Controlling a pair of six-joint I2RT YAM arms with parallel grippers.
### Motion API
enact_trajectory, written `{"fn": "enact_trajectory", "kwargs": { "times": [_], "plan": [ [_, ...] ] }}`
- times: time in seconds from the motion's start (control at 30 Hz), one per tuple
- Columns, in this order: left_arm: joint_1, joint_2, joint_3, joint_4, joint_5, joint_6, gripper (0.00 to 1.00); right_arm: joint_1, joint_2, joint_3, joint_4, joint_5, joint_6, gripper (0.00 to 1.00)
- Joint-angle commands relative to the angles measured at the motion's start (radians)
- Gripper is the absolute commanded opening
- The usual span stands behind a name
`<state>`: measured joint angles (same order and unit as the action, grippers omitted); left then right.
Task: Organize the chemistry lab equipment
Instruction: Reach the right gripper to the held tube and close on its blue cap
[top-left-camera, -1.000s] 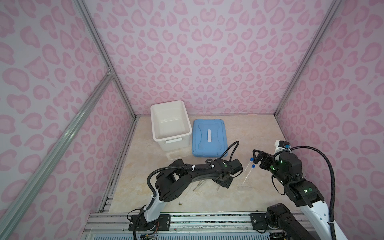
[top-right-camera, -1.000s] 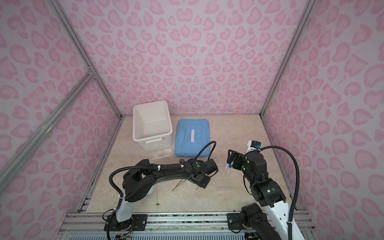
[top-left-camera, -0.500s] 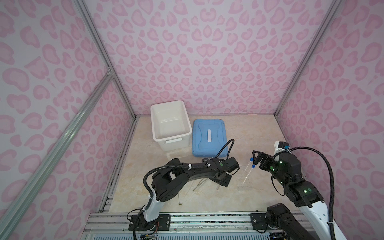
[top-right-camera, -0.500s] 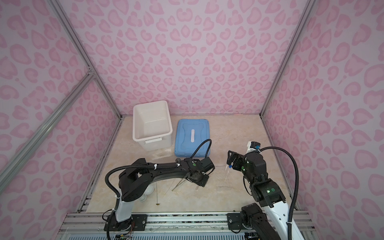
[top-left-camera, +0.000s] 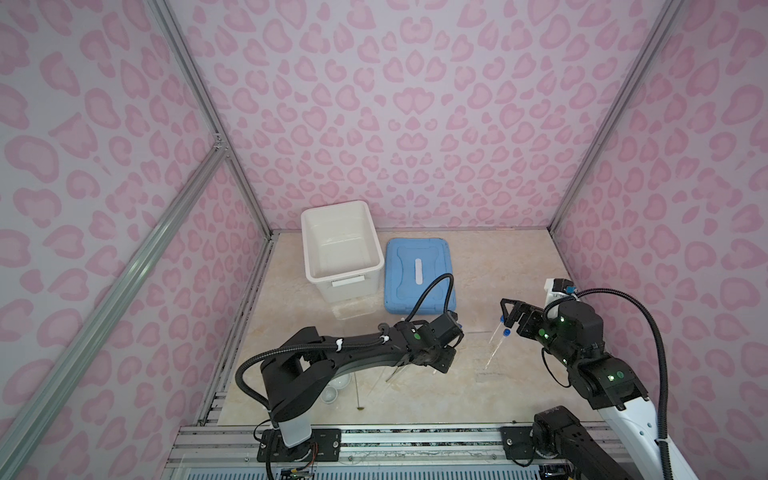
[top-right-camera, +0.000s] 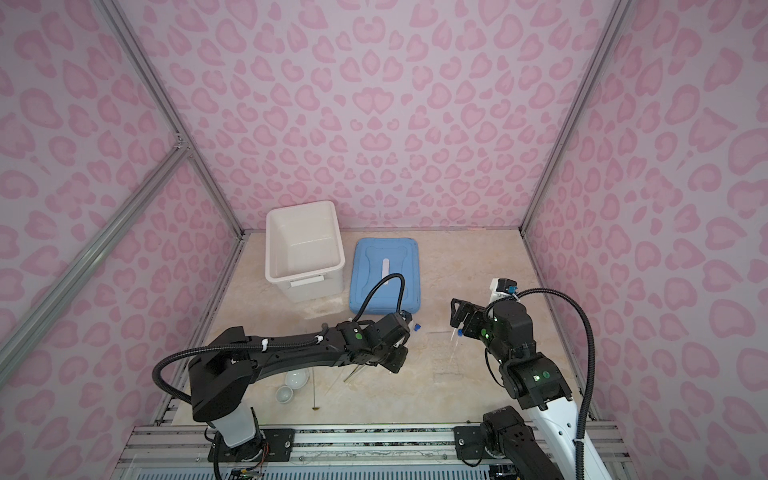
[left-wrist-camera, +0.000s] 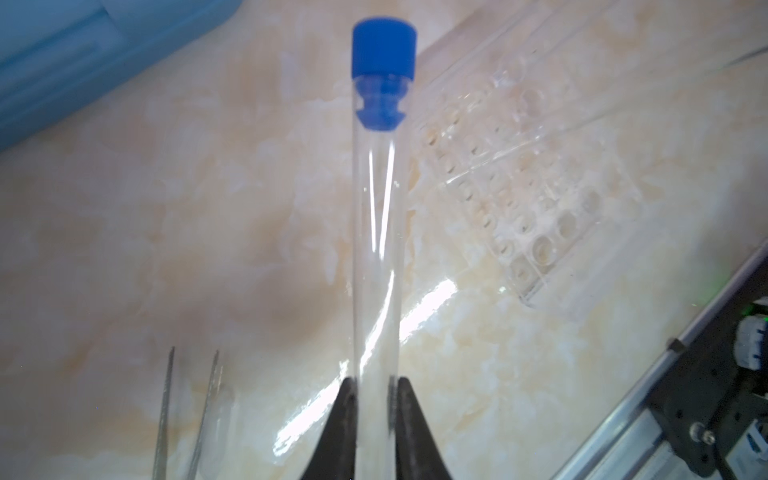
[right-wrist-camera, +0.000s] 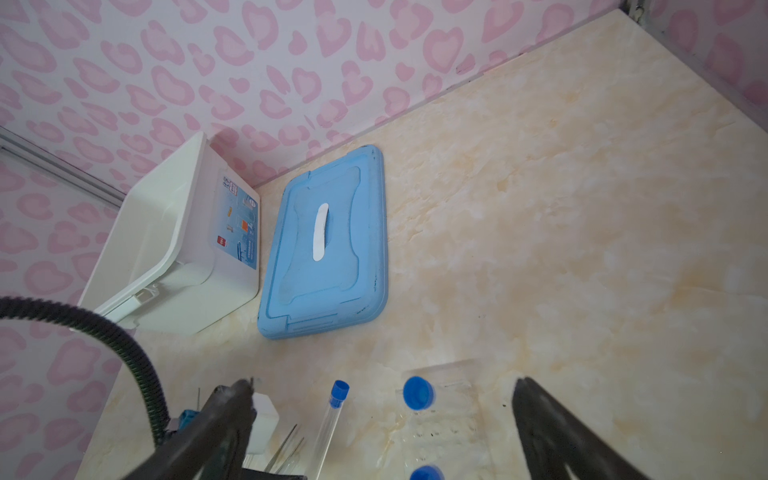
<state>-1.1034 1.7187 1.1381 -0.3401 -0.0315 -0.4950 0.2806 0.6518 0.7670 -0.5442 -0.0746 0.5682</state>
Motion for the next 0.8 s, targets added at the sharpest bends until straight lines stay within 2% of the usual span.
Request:
{"fn": "enact_trajectory", "kwargs": {
  "times": [0.0, 0.27, 0.47, 0.6, 0.77],
  "plan": [
    [0.002, -0.092, -0.053, 0.170, -0.040, 0.051, 0.12, 0.002, 0.029, 0.032, 0.014, -0.080, -0.009, 0.97],
    [0.002, -0.274, -0.192, 0.357, -0.080, 0.130, 0.12, 0.016, 0.138, 0.135, 0.006, -0.225, -0.016, 0.95],
    [0.001, -0.347, -0.230, 0.388, -0.079, 0.154, 0.12, 0.188, 0.259, 0.192, 0.053, -0.198, -0.018, 0.87],
    [0.000, -0.368, -0.232, 0.388, -0.081, 0.160, 0.13, 0.283, 0.331, 0.198, 0.135, -0.193, 0.013, 0.76],
    [-0.003, -0.380, -0.232, 0.383, -0.085, 0.164, 0.12, 0.312, 0.372, 0.185, 0.205, -0.234, 0.052, 0.58]
  ]
}}
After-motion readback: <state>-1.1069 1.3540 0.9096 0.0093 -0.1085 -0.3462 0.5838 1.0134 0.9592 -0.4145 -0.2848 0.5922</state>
